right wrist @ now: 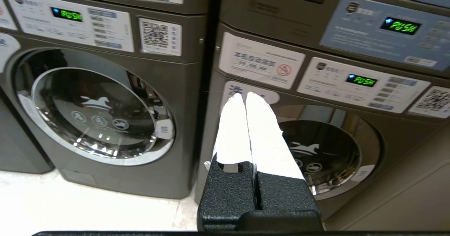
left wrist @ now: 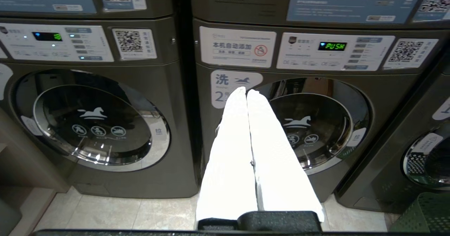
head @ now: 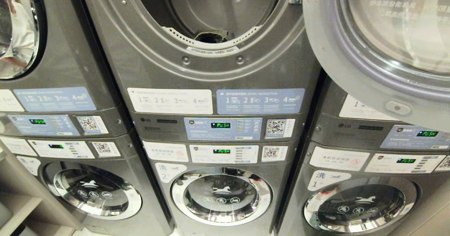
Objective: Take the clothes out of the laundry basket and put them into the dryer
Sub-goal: Close the dryer
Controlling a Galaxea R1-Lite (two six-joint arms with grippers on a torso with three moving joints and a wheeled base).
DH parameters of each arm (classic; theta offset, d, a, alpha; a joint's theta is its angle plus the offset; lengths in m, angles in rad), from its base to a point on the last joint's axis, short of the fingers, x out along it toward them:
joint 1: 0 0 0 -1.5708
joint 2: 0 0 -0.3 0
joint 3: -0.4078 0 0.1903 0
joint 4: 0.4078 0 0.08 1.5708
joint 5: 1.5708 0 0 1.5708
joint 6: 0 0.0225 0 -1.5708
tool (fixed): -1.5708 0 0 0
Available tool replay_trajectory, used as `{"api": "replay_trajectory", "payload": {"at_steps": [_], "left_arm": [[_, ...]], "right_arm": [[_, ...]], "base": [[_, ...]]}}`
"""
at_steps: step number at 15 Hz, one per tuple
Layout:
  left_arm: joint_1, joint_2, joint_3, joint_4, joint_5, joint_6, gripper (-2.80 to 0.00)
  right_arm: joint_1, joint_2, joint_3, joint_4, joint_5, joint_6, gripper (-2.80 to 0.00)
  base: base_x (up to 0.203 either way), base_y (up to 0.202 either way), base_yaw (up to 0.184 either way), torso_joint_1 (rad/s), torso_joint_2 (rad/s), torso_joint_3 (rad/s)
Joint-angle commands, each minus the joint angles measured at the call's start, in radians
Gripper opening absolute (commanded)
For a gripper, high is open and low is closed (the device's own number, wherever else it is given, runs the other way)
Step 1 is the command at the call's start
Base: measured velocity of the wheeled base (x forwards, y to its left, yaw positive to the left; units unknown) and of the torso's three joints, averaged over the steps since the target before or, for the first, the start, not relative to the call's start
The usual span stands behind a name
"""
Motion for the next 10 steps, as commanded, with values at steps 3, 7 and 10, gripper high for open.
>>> {"api": "replay_trajectory", "payload": {"at_steps": [3,7,10], "left_arm": [[0.000,0.000,-0.001,0.000,0.000,0.000,-2.80],[0.000,0.000,0.001,0.000,0.000,0.000,-2.80],[0.000,0.000,0.001,0.000,0.000,0.000,-2.80]], "right_arm": [[0.000,0.001,0.001,-0.002,0.001,-0.002,-2.80],[0.000,0.001,0.001,-0.002,-0.004,0.008,-2.80],[0.000,0.001,0.001,-0.002,-0.004,0.008,-2.80]], "base": [[0.000,-0.197,0.002,0.003,0.00,0.002],[0.000,-0.195,0.003,0.000,0.00,0.000],[0.000,-0.194,0.002,0.003,0.00,0.004]]}}
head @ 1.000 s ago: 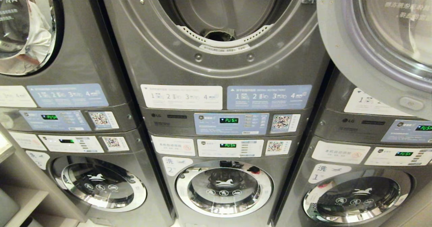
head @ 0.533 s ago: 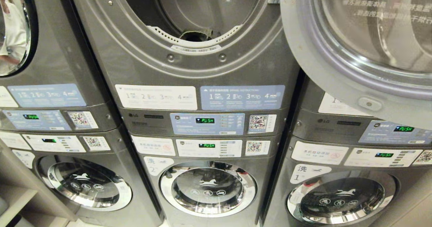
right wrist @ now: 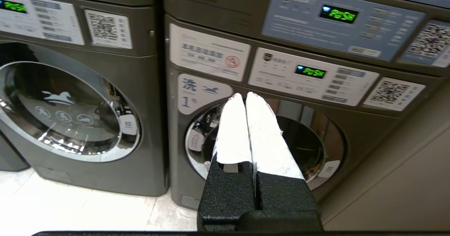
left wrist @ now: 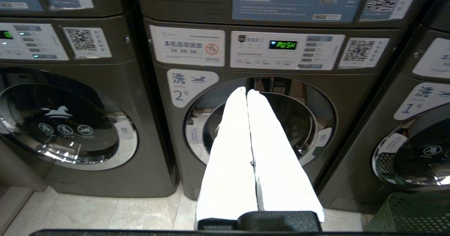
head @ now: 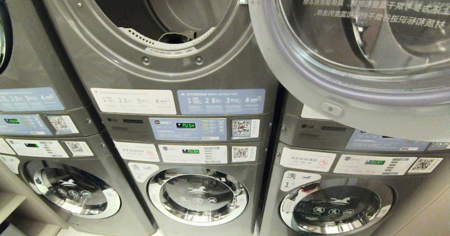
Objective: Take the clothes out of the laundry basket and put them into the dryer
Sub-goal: Close the dryer
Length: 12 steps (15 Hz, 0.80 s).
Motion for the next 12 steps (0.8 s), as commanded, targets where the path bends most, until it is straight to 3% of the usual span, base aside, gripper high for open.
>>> {"api": "replay_trajectory", "payload": {"at_steps": [1,5,12], "left_arm": [[0.000,0.000,0.000,0.000,0.000,0.000,-2.80],[0.000,0.000,-0.001,0.000,0.000,0.000,-2.80],[0.000,0.000,0.000,0.000,0.000,-0.002,-2.80]], "right_arm": [[0.000,0.001,0.000,0.000,0.000,-0.001,-2.80],[0.000,0.001,0.000,0.000,0.002,-0.004,-2.80],[0.000,0.001,0.000,0.000,0.015,-0.019,-2.80]], "base": [[0.000,-0.193,0.002,0.002,0.00,0.002],[0.000,-0.150,0.001,0.003,0.00,0.002],[0.000,0.000,0.000,0.000,0.00,0.000]]}}
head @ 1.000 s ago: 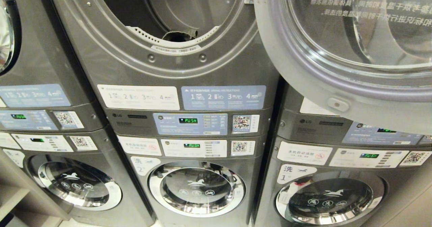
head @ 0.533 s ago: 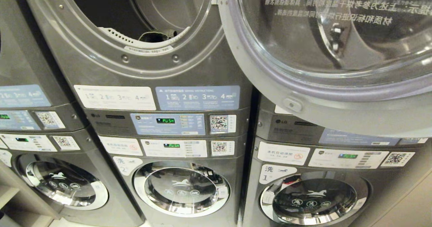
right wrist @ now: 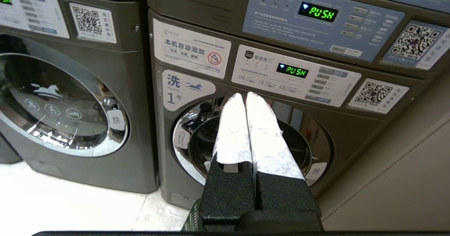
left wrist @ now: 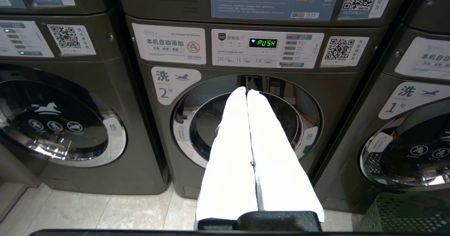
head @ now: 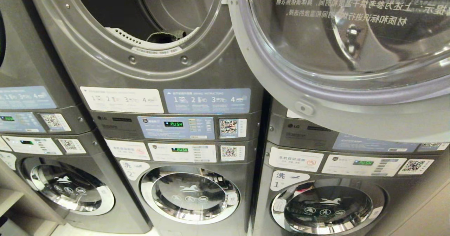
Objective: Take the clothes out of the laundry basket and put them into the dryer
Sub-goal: Close the dryer
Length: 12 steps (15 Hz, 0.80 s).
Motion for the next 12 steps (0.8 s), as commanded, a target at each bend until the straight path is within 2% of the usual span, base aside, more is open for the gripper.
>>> {"api": "replay_trajectory", "payload": {"at_steps": [1,2,12], "left_arm": [[0.000,0.000,-0.001,0.000,0.000,0.000,-2.80],[0.000,0.000,-0.001,0.000,0.000,0.000,-2.80],[0.000,0.000,-0.001,0.000,0.000,0.000,-2.80]], "right_arm": [[0.000,0.001,0.000,-0.001,0.006,-0.028,-2.80],[0.000,0.001,0.000,-0.002,0.009,-0.049,-2.80],[0.000,0.001,0.000,0.000,0.007,-0.040,-2.80]], "base": [[0.000,0.000,0.000,0.000,0.00,0.000],[0.000,0.000,0.000,0.000,0.00,0.000],[0.000,0.000,0.000,0.000,0.00,0.000]]}}
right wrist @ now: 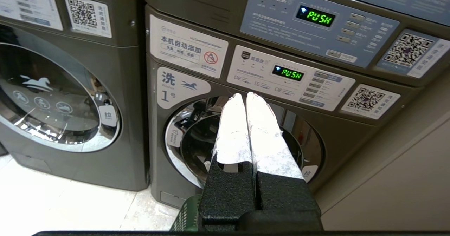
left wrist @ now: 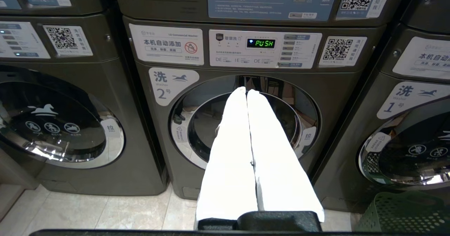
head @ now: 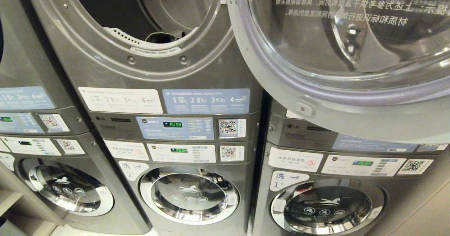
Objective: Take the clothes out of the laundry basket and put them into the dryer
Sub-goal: Close the dryer
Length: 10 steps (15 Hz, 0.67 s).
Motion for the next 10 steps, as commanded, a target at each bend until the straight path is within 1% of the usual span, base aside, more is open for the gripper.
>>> {"api": "replay_trajectory", "payload": {"at_steps": [1,3,7,9,10], "left_arm": [[0.000,0.000,0.000,0.000,0.000,0.000,-2.80],[0.000,0.000,0.000,0.000,0.000,0.000,-2.80],[0.000,0.000,0.000,0.000,0.000,0.000,-2.80],[0.000,0.000,0.000,0.000,0.000,0.000,-2.80],[0.000,0.000,0.001,0.000,0.000,0.000,-2.80]], "right_arm": [[0.000,0.001,0.000,0.000,0.000,-0.002,-2.80],[0.000,0.001,0.000,0.000,0.002,-0.002,-2.80],[0.000,0.001,0.000,0.000,0.002,-0.002,-2.80],[0.000,0.001,0.000,0.000,0.000,-0.002,-2.80],[0.000,0.001,0.000,0.000,0.001,-0.002,-2.80]], "base": [[-0.002,-0.002,0.089,0.011,0.00,0.002],[-0.002,-0.003,0.163,-0.001,0.00,0.004],[0.001,-0.009,0.206,0.004,0.00,0.002],[0.000,-0.008,0.127,0.002,0.00,0.007],[0.000,0.000,0.000,0.000,0.00,0.000]]}}
